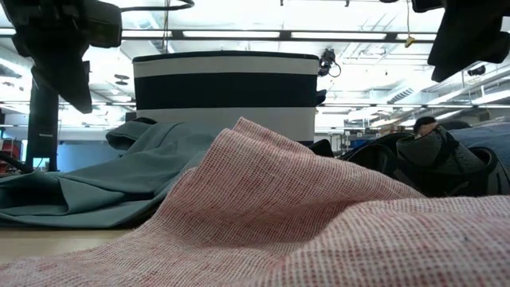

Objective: Sort clothes
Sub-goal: Put the dark blue sock into the blue bin

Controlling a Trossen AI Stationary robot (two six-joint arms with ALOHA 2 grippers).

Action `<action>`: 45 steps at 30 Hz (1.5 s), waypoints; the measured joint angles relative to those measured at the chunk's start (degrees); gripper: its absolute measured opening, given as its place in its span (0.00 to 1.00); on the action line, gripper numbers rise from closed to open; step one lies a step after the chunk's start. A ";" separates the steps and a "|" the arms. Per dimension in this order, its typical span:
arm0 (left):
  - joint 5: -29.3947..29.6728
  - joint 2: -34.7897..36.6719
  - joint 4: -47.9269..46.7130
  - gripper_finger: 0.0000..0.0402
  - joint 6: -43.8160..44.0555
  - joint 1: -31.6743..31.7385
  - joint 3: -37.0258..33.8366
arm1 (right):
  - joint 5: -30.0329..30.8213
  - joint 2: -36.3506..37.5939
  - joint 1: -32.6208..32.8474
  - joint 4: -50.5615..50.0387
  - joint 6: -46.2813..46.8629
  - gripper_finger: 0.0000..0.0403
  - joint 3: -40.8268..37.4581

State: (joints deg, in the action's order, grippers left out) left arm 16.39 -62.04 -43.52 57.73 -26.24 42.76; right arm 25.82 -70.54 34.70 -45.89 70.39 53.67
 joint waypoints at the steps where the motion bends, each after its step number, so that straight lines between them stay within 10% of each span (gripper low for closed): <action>1: 0.68 0.00 -0.40 0.27 -0.29 -0.02 0.00 | -0.03 0.00 0.07 -0.01 -0.01 0.38 0.00; 24: 3.17 -1.96 -3.07 0.27 -0.34 0.65 -0.02 | 0.48 -0.17 -0.02 1.15 2.92 0.38 0.02; 45: -7.04 -9.57 9.61 0.27 -9.54 8.39 -10.36 | 0.25 -0.20 -0.02 6.76 2.99 0.38 0.04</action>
State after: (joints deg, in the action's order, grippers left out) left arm 9.34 -71.61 -33.91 48.18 -17.84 32.40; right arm 26.07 -70.74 34.68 -39.13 73.38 53.71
